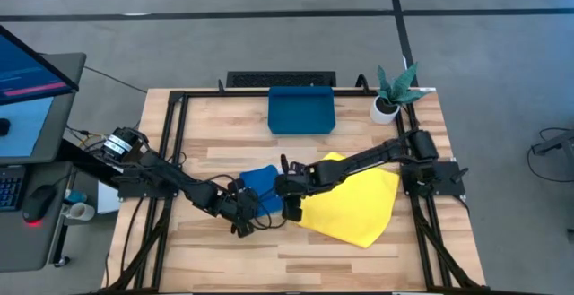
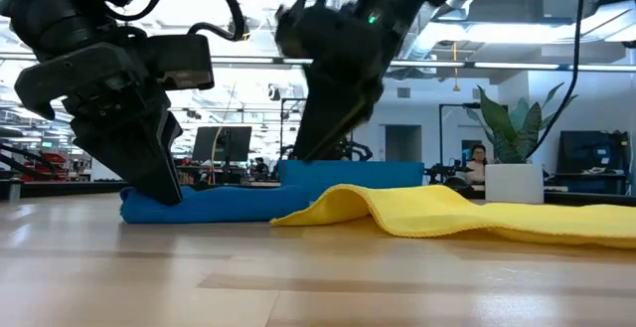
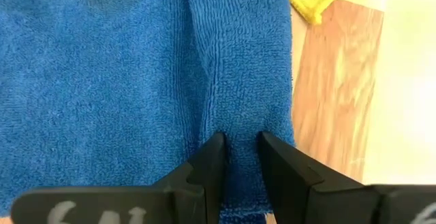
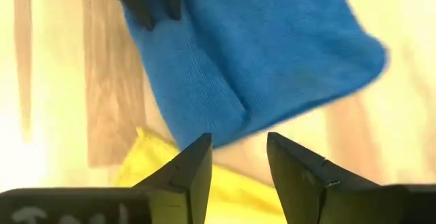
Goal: Roll microfiber towels into tight, uniform cylinder then place into a basket
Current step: Roll the blue microfiber cloth
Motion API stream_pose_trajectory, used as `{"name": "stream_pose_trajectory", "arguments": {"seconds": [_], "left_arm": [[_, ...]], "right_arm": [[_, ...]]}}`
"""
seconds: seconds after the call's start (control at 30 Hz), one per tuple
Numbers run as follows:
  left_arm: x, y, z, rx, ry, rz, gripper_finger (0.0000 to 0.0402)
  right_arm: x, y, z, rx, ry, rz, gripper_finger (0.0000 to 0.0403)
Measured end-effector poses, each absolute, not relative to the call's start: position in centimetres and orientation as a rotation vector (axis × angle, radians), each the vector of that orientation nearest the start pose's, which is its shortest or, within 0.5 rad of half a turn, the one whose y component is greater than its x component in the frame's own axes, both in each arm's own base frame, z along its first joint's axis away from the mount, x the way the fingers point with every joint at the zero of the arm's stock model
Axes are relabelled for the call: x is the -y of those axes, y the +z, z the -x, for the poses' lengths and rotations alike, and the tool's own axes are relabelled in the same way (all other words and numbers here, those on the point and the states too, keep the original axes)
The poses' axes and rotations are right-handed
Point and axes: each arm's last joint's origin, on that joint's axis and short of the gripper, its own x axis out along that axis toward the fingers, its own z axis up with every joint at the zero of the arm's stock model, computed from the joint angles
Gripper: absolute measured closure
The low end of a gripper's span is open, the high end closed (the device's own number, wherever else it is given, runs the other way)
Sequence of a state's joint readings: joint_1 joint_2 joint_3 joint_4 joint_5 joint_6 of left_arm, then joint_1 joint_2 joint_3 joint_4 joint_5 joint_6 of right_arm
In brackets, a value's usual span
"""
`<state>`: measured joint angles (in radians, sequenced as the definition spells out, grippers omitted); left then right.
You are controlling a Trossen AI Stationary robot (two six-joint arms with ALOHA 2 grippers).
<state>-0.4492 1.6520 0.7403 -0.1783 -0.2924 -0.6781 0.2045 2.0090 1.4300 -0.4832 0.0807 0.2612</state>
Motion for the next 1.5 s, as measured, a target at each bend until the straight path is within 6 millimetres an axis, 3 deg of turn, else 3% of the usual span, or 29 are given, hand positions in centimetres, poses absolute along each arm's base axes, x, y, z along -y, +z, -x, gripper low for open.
{"name": "stream_pose_trajectory", "arguments": {"seconds": [0.13,0.27,0.5,0.7,0.83,1.1,1.33,1.5], "left_arm": [[11.5,12.5,-25.8,-1.003,0.205,0.222,0.0315],[11.5,12.5,-25.8,-1.008,0.205,0.220,0.0315],[11.5,12.5,-25.8,-1.011,0.202,0.222,0.0315],[11.6,12.5,-25.8,-1.008,0.199,0.224,0.0315],[11.6,12.4,-25.8,-1.007,0.198,0.225,0.0315],[11.6,12.4,-25.8,-1.006,0.197,0.224,0.0315],[11.6,12.4,-25.8,-1.006,0.196,0.223,0.0315],[11.6,12.4,-25.8,-1.002,0.199,0.220,0.0315]], "right_arm": [[-10.2,18.2,-39.1,-1.018,-0.008,0.037,0.0239],[-12.3,17.2,-37.7,-0.929,0.085,0.140,0.0239],[-14.5,15.0,-38.0,-0.783,0.245,0.382,0.0237],[-13.9,14.1,-39.0,-0.759,0.262,0.462,0.0232],[-13.5,12.6,-39.3,-0.779,0.272,0.513,0.0211],[-12.3,11.4,-39.9,-0.807,0.206,0.528,0.0178],[-11.4,11.4,-40.1,-0.825,0.163,0.473,0.0184],[-10.7,11.2,-40.0,-0.866,0.140,0.409,0.0210]]}}
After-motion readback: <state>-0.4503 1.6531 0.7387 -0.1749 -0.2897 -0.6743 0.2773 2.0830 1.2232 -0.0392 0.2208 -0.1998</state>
